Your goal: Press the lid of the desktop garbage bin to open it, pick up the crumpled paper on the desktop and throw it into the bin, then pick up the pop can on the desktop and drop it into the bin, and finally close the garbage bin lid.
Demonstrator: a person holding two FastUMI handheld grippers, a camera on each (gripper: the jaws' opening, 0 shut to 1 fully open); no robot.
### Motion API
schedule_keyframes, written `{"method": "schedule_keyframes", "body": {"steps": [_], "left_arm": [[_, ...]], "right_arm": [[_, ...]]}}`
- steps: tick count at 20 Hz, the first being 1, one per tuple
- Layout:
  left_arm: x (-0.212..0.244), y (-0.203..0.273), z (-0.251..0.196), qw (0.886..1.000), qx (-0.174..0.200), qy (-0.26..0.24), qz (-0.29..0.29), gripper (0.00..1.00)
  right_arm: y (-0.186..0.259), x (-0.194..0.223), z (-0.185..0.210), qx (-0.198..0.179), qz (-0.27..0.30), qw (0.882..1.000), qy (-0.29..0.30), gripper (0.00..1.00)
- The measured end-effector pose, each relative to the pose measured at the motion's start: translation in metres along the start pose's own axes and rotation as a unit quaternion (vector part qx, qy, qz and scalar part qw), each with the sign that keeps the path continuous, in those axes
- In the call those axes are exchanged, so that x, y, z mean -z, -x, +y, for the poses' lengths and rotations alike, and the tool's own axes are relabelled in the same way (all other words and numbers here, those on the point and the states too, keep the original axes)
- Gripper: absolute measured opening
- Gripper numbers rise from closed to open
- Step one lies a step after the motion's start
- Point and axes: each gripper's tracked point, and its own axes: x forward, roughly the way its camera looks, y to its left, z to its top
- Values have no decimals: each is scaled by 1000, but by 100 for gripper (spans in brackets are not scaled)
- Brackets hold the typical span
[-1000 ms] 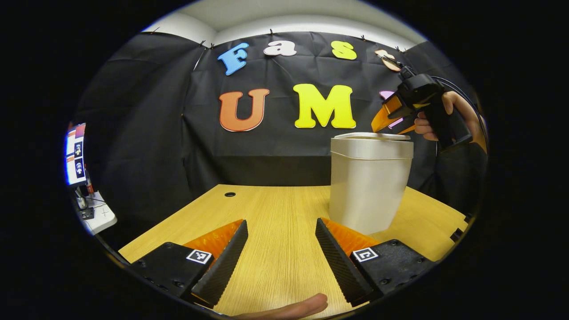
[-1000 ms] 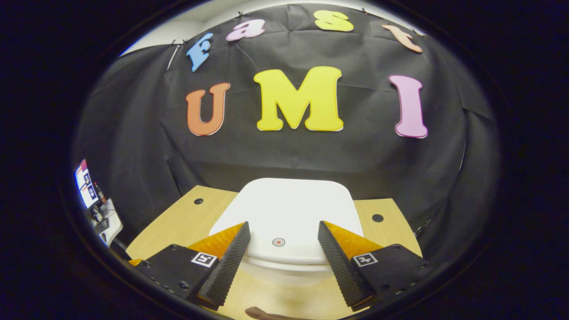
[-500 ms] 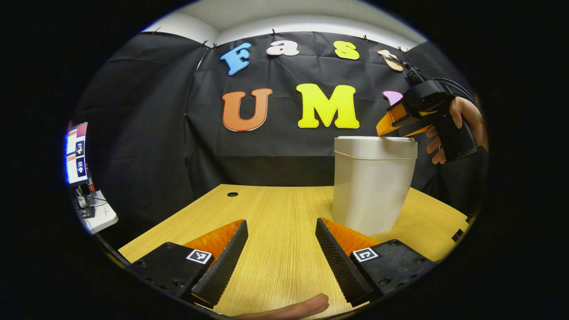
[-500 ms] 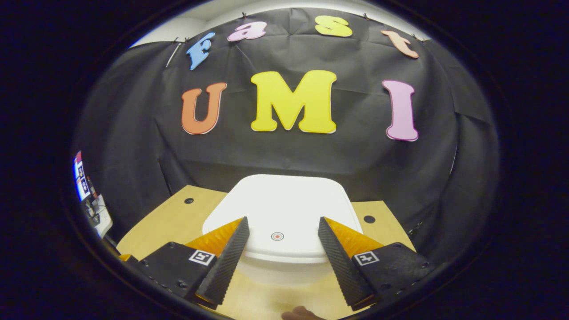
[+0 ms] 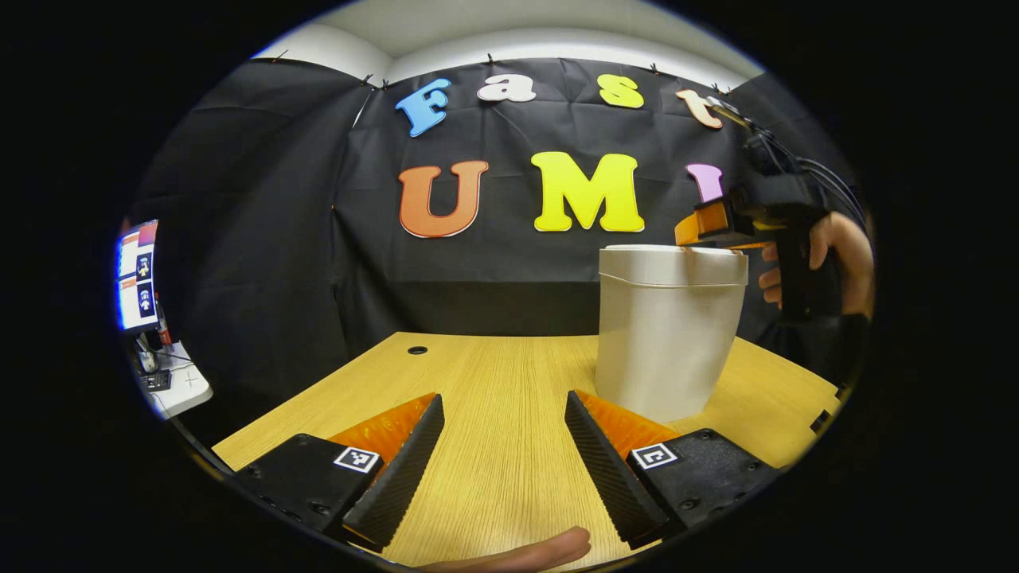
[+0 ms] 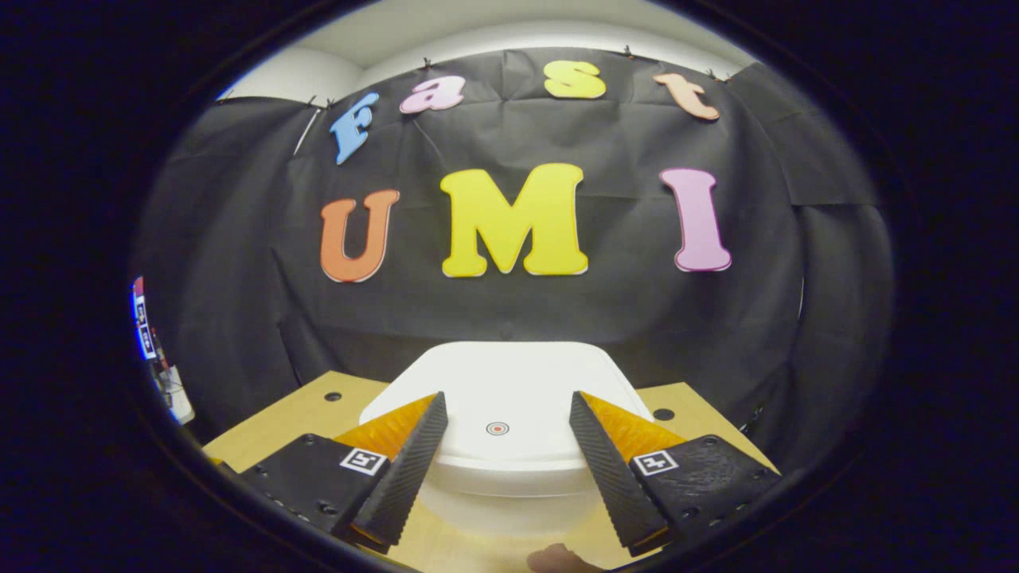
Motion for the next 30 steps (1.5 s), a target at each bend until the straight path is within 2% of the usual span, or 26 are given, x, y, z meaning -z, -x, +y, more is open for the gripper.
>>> {"method": "schedule_keyframes", "body": {"steps": [2,5,7,9,11,13,15,17,19,22,24,25,29,30], "left_arm": [[6,-4,-3,1000,-1,-6,6,99],[12,-9,-3,1000,-11,-20,11,99],[15,-12,-7,1000,-11,-17,12,99],[18,-13,-12,1000,-9,-15,14,99],[17,-12,-15,1000,-14,-21,12,99],[16,-9,-20,999,-14,-36,9,99],[16,-6,-21,999,-16,-40,11,99],[5,1,-16,999,-28,-29,1,99],[-9,10,-15,999,-41,-12,-17,99],[-33,29,-27,998,-40,-3,-50,98],[-47,41,-29,996,-47,-18,-74,98],[-50,44,-33,996,-44,-25,-79,98],[-50,49,-39,996,-36,-33,-77,98],[-50,50,-40,996,-33,-32,-77,98]], "right_arm": [[2,0,0,5,-61,998,18,96],[22,7,-3,-3,-102,994,35,95],[51,15,-11,-5,-102,994,39,95],[84,24,-30,17,-115,992,42,95],[125,27,-39,10,-140,989,42,98],[162,28,-48,-2,-158,987,38,95],[185,38,-59,-18,-146,987,59,97],[196,53,-66,-32,-109,990,83,95],[204,53,-70,-38,-92,990,102,98],[210,50,-75,-30,-89,992,87,92],[210,57,-72,-33,-71,994,72,98],[212,60,-71,-37,-66,995,66,95],[211,71,-65,-40,-58,994,80,95],[209,75,-64,-40,-52,995,76,92]]}}
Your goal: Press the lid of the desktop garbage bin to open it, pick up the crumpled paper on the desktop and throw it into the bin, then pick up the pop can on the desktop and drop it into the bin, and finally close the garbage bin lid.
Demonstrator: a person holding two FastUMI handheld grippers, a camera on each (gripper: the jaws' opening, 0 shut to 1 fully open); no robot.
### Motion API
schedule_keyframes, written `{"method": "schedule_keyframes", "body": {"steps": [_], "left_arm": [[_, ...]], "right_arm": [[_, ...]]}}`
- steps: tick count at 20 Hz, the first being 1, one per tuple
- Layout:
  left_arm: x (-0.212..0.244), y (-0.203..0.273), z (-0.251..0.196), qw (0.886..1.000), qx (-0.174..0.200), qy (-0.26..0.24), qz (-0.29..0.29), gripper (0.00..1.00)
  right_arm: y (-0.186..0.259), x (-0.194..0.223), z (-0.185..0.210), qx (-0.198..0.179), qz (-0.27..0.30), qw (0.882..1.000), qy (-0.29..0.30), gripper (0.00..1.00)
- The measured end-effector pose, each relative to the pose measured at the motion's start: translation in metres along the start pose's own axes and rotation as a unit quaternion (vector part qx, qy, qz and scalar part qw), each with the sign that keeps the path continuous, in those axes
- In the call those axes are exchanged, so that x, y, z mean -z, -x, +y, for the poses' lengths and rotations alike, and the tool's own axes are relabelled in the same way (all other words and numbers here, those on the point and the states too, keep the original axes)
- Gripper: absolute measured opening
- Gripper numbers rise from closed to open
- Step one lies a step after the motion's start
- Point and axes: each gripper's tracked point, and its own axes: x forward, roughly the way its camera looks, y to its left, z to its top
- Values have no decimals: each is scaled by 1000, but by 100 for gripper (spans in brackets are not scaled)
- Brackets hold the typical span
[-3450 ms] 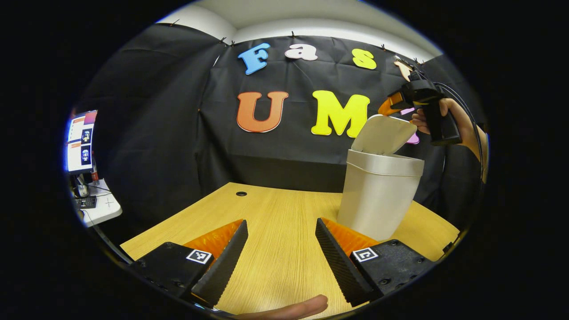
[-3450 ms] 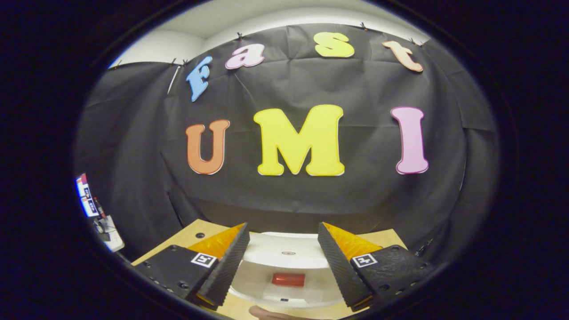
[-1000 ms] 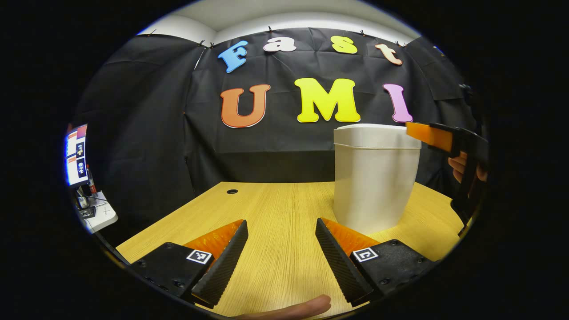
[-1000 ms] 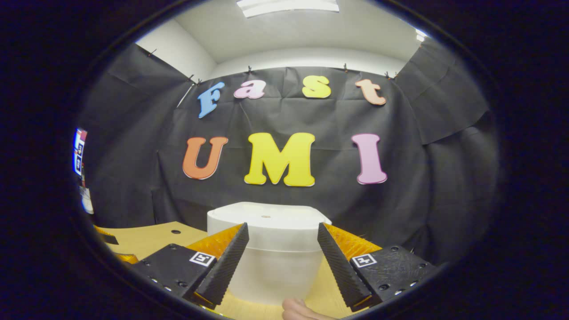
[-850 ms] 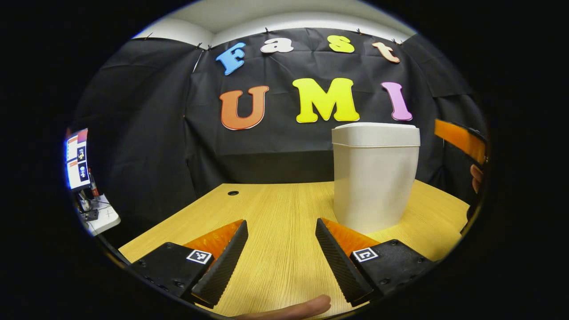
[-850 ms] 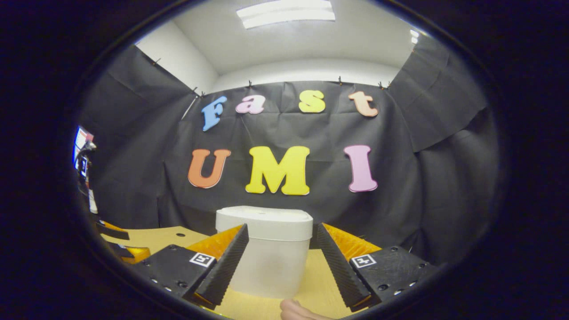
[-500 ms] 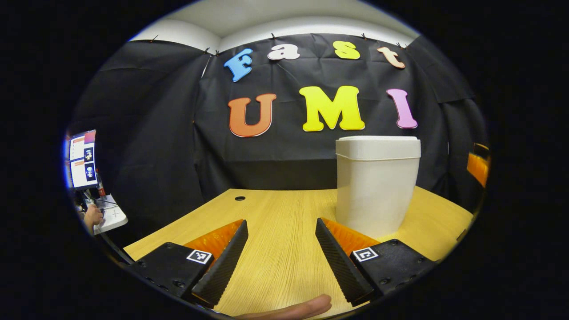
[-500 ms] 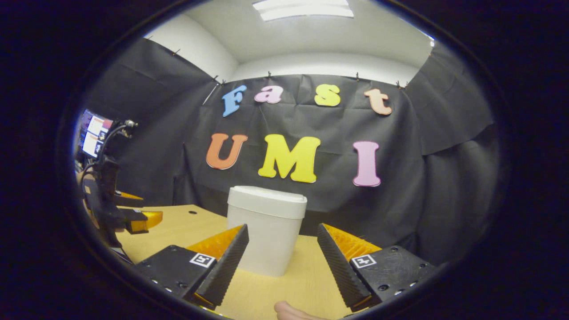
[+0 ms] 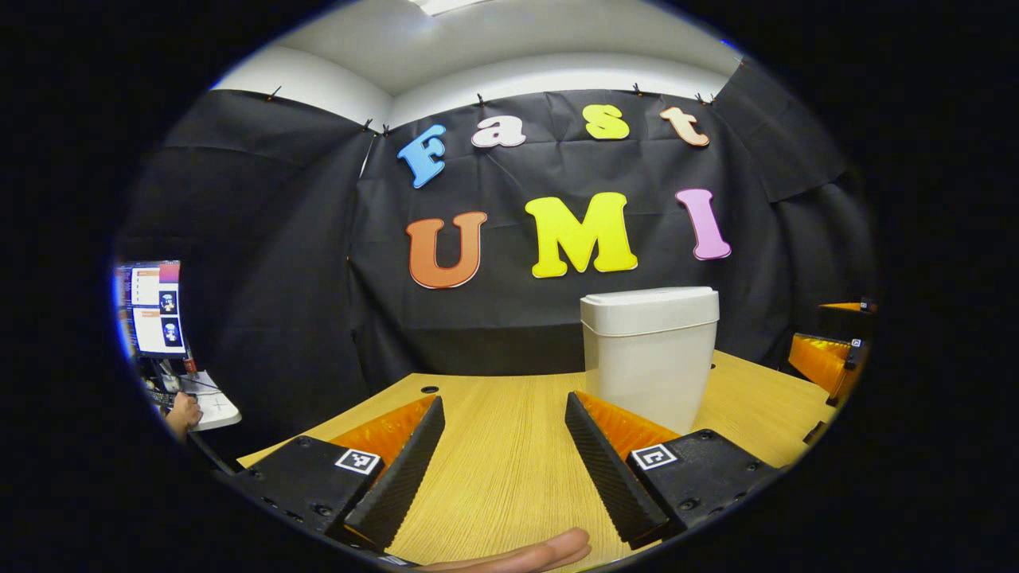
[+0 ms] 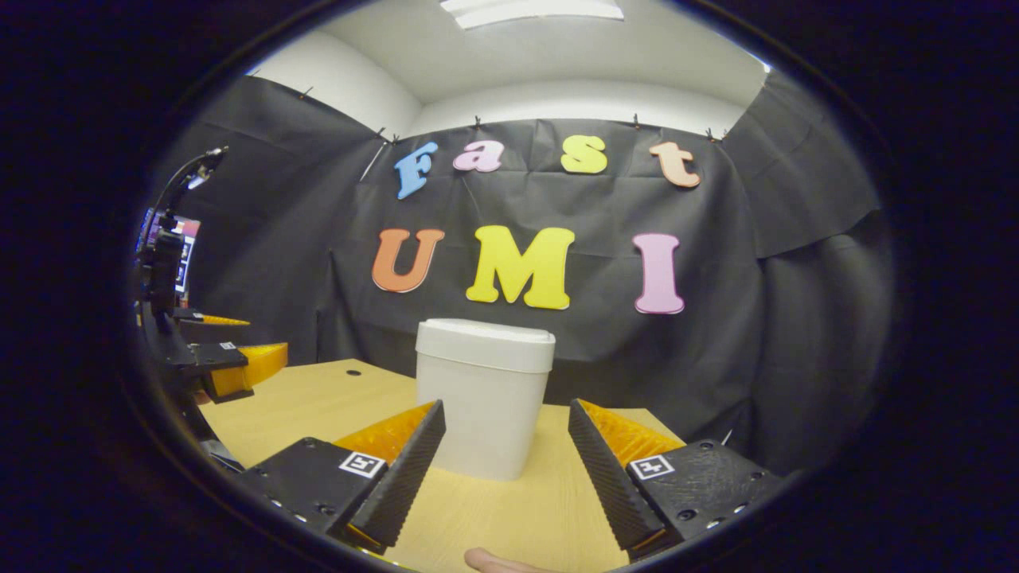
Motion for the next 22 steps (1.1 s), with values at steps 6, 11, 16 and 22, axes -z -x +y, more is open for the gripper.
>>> {"method": "schedule_keyframes", "body": {"steps": [6,11,16,22], "left_arm": [[7,-3,-4,1000,10,-8,7,98],[17,-7,-7,1000,14,1,24,98],[21,-8,-10,999,18,-2,29,98],[27,-12,-12,999,19,-5,39,99]], "right_arm": [[-7,14,4,-3,19,1000,-9,98],[-5,16,1,-1,22,1000,-14,95],[-6,25,-1,2,32,999,-17,95],[-7,29,-3,5,39,999,-16,98]]}}
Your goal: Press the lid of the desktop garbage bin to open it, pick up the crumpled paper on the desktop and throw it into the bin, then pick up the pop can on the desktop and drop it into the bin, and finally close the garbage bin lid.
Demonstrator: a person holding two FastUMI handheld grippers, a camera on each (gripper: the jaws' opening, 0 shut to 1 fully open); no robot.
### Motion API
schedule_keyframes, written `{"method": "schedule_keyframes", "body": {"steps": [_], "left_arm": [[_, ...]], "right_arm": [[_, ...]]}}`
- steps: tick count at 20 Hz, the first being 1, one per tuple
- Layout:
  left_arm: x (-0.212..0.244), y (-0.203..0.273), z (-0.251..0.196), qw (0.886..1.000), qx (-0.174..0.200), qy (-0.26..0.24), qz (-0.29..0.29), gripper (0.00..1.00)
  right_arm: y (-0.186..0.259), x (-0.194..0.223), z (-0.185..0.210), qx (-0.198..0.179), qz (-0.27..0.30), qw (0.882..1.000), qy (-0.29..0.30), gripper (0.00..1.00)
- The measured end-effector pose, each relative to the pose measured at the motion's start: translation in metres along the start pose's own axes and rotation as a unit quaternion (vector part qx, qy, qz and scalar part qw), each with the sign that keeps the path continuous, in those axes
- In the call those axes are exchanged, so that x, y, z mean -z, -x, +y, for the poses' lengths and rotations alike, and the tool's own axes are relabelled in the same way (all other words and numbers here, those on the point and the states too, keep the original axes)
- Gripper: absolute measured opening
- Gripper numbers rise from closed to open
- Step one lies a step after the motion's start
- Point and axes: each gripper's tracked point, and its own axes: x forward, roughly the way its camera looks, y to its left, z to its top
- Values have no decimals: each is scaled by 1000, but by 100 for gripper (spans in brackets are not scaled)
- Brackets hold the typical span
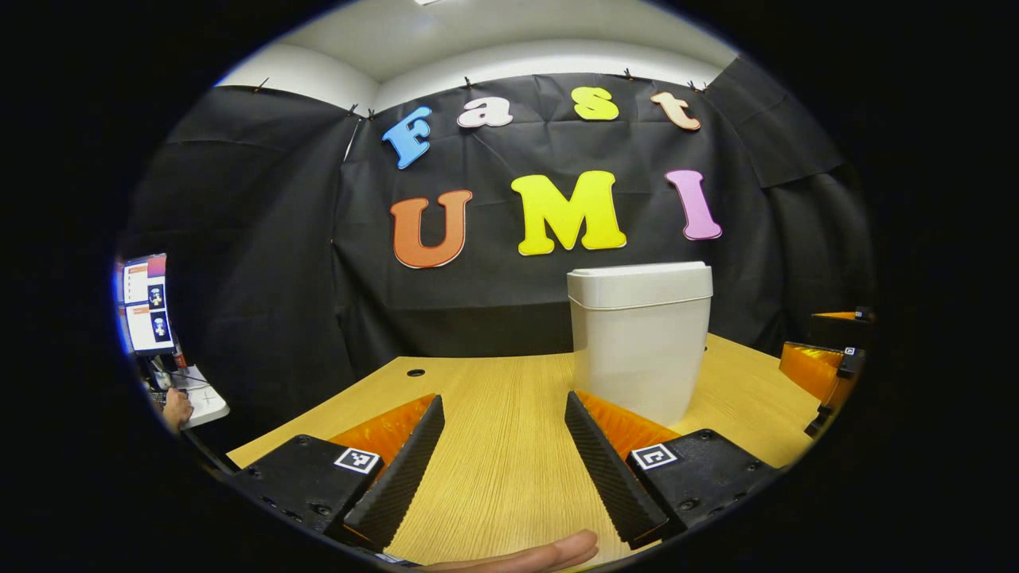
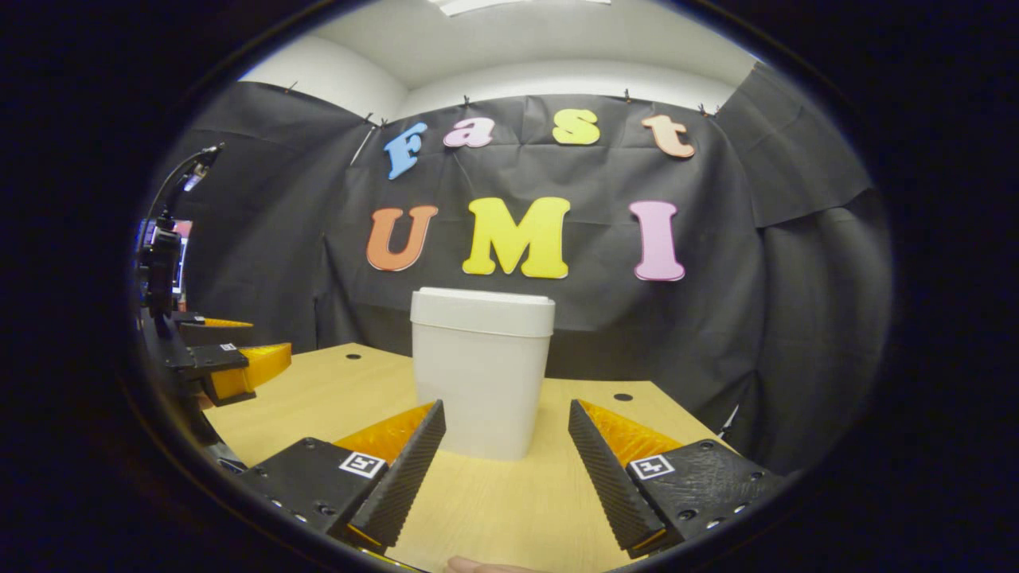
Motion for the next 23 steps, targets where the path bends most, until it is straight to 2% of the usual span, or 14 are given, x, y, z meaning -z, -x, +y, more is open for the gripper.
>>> {"method": "schedule_keyframes", "body": {"steps": [1,2,3,23], "left_arm": [[0,0,0,1000,0,0,0,99],[1,1,0,1000,-1,0,0,98],[0,1,2,1000,-2,-1,0,98],[-5,6,-5,1000,3,-15,-10,99]], "right_arm": [[0,0,0,1,0,1000,0,98],[1,1,0,1,0,1000,0,93],[1,1,0,1,0,1000,0,98],[4,4,3,2,3,1000,10,98]]}}
